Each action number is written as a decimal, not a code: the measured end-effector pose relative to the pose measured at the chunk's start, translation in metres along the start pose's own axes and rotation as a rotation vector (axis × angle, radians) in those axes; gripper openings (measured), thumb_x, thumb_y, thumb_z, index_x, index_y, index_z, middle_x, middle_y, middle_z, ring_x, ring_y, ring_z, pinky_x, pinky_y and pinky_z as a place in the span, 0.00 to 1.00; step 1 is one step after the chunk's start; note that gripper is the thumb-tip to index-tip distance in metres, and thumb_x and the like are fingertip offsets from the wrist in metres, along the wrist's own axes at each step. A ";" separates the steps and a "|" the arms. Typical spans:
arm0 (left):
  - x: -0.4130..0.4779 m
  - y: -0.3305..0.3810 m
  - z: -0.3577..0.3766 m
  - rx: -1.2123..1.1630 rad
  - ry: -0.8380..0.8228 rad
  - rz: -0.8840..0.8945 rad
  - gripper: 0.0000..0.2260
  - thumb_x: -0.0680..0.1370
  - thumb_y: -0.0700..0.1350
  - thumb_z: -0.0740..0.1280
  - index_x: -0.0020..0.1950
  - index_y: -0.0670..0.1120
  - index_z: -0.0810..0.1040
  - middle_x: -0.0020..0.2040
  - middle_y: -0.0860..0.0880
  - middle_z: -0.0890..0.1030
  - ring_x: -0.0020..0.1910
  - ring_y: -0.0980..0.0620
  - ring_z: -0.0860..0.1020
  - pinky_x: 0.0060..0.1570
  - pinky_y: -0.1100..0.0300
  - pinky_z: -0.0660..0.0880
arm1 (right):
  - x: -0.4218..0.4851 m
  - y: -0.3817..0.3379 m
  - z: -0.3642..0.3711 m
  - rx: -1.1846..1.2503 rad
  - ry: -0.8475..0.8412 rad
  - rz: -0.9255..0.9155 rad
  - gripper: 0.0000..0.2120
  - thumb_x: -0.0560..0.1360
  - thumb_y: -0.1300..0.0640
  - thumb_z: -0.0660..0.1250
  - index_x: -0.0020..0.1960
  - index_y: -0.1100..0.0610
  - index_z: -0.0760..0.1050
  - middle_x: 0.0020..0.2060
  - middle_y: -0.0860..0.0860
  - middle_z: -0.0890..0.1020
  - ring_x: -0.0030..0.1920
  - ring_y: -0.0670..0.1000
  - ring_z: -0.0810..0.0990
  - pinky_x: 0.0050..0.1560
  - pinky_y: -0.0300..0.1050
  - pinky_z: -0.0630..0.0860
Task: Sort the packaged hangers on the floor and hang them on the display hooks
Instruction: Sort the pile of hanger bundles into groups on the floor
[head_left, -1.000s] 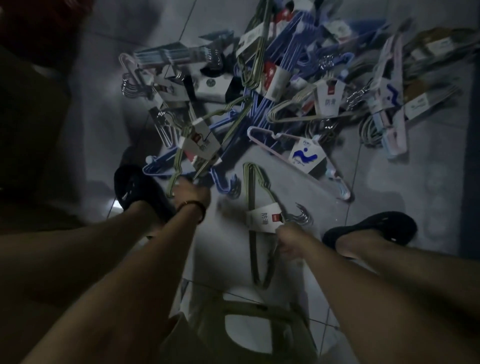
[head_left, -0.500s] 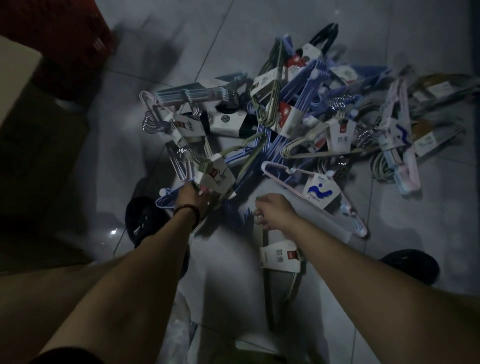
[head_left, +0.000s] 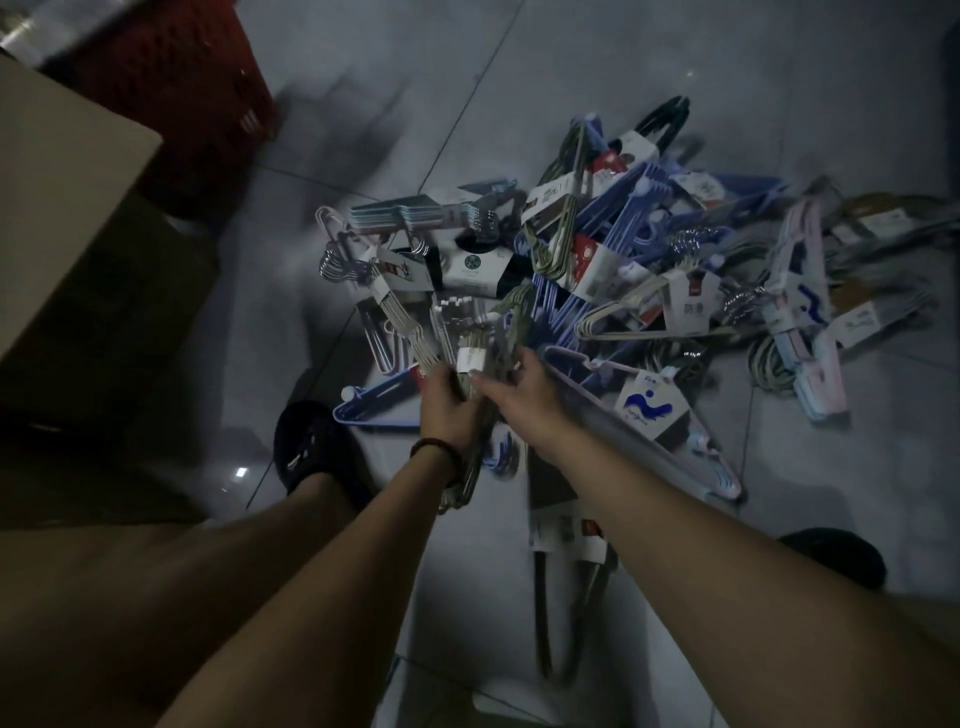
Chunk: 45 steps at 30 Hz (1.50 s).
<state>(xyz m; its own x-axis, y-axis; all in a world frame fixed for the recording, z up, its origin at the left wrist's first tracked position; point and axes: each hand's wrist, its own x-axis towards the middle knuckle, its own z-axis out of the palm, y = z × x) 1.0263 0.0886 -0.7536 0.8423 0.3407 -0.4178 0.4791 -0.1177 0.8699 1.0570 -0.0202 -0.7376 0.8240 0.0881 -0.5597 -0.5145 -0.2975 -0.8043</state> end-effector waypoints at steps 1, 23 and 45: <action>-0.011 0.008 0.005 0.067 0.042 0.047 0.11 0.77 0.42 0.73 0.55 0.50 0.74 0.48 0.53 0.80 0.46 0.53 0.81 0.42 0.57 0.80 | -0.006 -0.007 -0.003 0.020 0.023 -0.021 0.42 0.66 0.36 0.78 0.75 0.46 0.68 0.65 0.48 0.82 0.62 0.52 0.82 0.64 0.58 0.80; -0.165 0.033 0.026 0.258 -0.146 0.159 0.40 0.67 0.79 0.61 0.69 0.54 0.74 0.63 0.48 0.80 0.58 0.49 0.81 0.57 0.44 0.81 | -0.175 0.021 -0.174 0.519 0.277 -0.127 0.08 0.79 0.60 0.69 0.58 0.58 0.79 0.49 0.60 0.88 0.45 0.64 0.88 0.44 0.60 0.85; -0.181 0.012 0.035 0.179 -0.346 0.195 0.09 0.84 0.45 0.63 0.55 0.59 0.80 0.56 0.53 0.81 0.54 0.57 0.81 0.56 0.56 0.79 | -0.165 0.094 -0.198 0.563 0.377 0.280 0.34 0.70 0.26 0.70 0.60 0.53 0.83 0.49 0.54 0.89 0.47 0.59 0.89 0.41 0.51 0.83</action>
<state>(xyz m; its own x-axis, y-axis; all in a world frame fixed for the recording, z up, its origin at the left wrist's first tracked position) 0.8882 -0.0072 -0.6766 0.9398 -0.0329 -0.3401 0.3127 -0.3190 0.8947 0.9200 -0.2510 -0.6811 0.6171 -0.2833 -0.7341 -0.6782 0.2815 -0.6788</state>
